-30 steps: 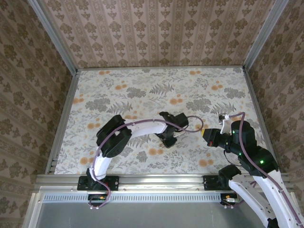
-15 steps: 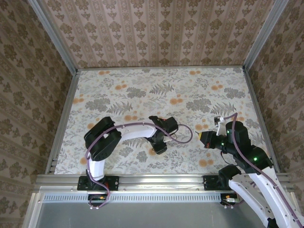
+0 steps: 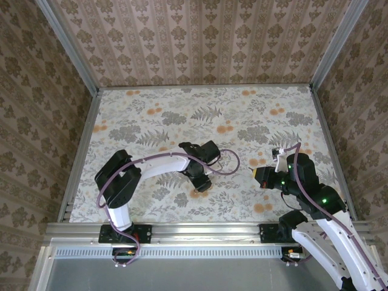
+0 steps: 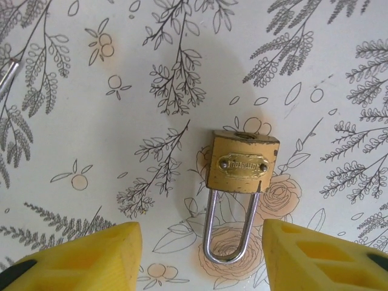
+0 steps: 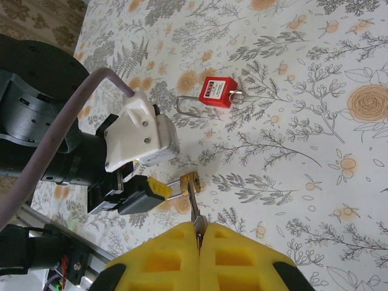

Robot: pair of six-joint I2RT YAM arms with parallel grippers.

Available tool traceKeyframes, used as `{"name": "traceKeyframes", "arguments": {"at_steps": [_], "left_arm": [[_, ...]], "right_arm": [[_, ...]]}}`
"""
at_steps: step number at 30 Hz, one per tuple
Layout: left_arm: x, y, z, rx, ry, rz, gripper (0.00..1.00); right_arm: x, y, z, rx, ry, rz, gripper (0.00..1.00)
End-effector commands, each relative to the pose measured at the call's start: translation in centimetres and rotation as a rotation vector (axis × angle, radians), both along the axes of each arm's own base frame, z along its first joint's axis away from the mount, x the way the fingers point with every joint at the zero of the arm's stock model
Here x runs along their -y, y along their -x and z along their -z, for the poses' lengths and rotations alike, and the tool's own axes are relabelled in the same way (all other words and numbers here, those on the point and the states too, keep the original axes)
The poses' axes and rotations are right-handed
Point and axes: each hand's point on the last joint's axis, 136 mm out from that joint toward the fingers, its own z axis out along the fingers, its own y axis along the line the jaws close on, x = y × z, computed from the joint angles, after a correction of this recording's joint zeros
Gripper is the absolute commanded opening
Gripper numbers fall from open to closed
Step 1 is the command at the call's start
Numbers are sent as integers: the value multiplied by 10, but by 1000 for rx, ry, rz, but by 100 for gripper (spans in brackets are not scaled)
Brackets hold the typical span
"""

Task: Unlock with the key

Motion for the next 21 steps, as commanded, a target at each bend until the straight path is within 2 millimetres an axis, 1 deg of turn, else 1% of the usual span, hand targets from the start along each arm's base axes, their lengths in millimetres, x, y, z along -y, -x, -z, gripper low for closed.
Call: {"name": "traceKeyframes", "arguments": {"at_steps": [1, 9, 13, 21], "left_arm": [[3, 3, -1, 22, -60, -17, 56], [18, 12, 9, -19, -31, 8, 55], [20, 12, 17, -20, -43, 17, 53], [25, 13, 20, -24, -30, 27, 53]], "right_arm": [[0, -2, -3, 28, 1, -6, 4], [2, 0, 3, 18, 16, -7, 4], [3, 1, 4, 16, 19, -4, 4], [3, 2, 6, 10, 19, 0, 4]]}}
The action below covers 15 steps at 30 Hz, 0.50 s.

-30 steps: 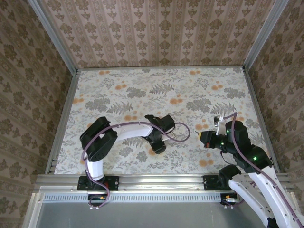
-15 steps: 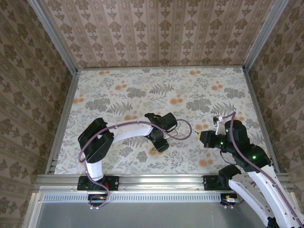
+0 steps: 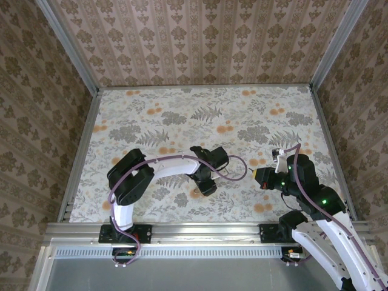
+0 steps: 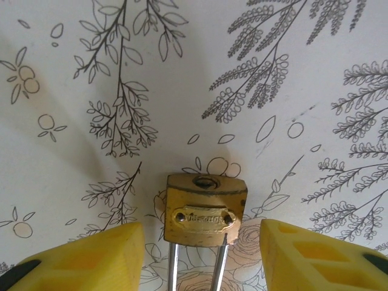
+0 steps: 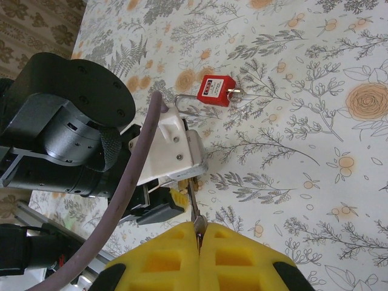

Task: Unlock with the key

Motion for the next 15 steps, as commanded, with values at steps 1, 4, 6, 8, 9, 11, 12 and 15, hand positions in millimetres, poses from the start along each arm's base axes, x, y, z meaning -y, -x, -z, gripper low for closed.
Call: {"name": "traceKeyframes", "arguments": {"at_steps": [1, 4, 6, 8, 9, 11, 12, 15], "left_arm": [[8, 1, 0, -10, 12, -2, 52], [6, 4, 5, -24, 2, -2, 51], [3, 4, 8, -22, -3, -4, 50], [2, 3, 10, -16, -6, -6, 49], [2, 2, 11, -14, -7, -7, 48], [3, 2, 13, -15, -9, -3, 47], [3, 1, 14, -15, -13, -3, 45], [1, 1, 17, -13, -23, 1, 40]], "right_arm": [[2, 0, 3, 9, 14, 2, 4], [2, 1, 3, 9, 12, 1, 4], [2, 1, 3, 6, 12, 0, 4], [2, 1, 3, 6, 12, 1, 4], [2, 2, 4, 5, 10, -1, 4], [2, 1, 4, 4, 9, -1, 4], [2, 1, 5, 3, 9, 0, 4], [2, 2, 4, 3, 10, 0, 4]]}}
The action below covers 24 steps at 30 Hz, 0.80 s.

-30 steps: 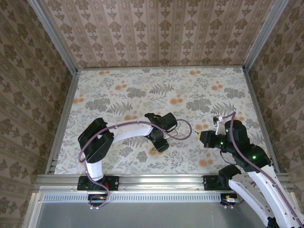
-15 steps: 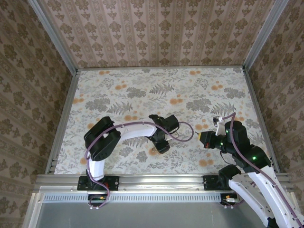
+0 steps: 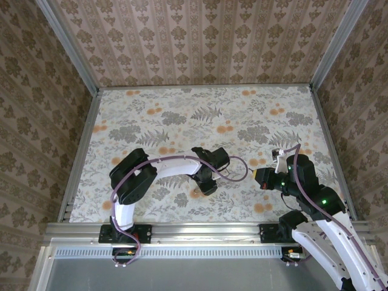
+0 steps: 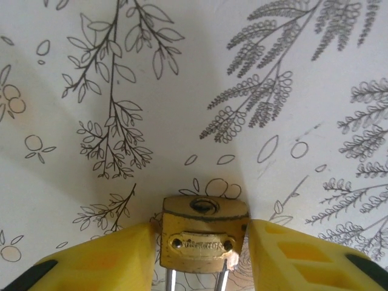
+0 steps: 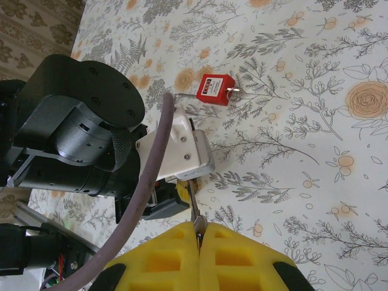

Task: Unlock with the key

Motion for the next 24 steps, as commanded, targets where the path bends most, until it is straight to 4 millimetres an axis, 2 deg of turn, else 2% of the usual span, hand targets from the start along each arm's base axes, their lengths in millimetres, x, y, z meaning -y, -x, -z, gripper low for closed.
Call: {"name": "traceKeyframes", "arguments": {"at_steps": [1, 5, 15, 24], "left_arm": [[-4, 2, 9, -12, -24, -1, 39], [-8, 1, 8, 2, -27, -3, 36], [-9, -7, -16, 98, 44, -2, 31], [-6, -8, -27, 169, 135, 14, 27]], "right_arm": [[2, 1, 3, 4, 10, 0, 4], [2, 1, 2, 8, 9, 0, 4], [0, 0, 3, 1, 1, -5, 4], [-6, -1, 7, -20, -23, -23, 4]]}}
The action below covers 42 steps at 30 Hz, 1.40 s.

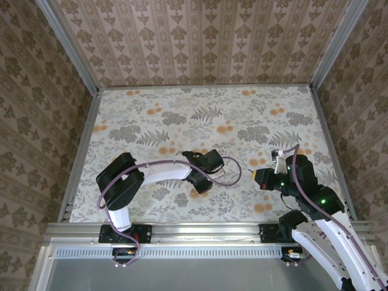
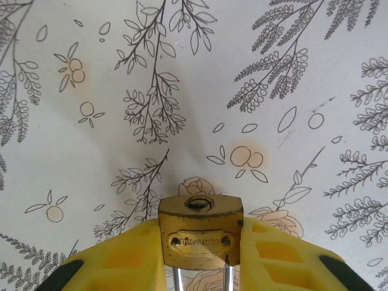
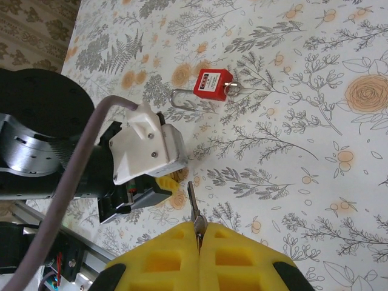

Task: Unlock with the key

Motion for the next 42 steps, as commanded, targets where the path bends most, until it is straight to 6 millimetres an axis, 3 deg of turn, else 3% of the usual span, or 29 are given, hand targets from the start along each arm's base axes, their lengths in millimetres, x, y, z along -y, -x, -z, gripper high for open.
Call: {"name": "traceKeyframes", "arguments": {"at_steps": [1, 13, 25, 31, 42], "left_arm": [[7, -3, -15, 63, 61, 23, 27], [8, 6, -60, 169, 247, 112, 27], [11, 27, -120, 361, 399, 274, 26], [9, 31, -130, 435, 417, 307, 24], [12, 36, -131, 479, 387, 352, 23]], "right_arm": [[-7, -2, 3, -13, -27, -21, 4], [-30, -8, 23, -51, -52, -110, 3], [-83, -5, 12, 3, -111, -329, 3], [-96, -4, 3, -5, -159, -391, 4], [-108, 5, -4, -25, -199, -469, 3]]}}
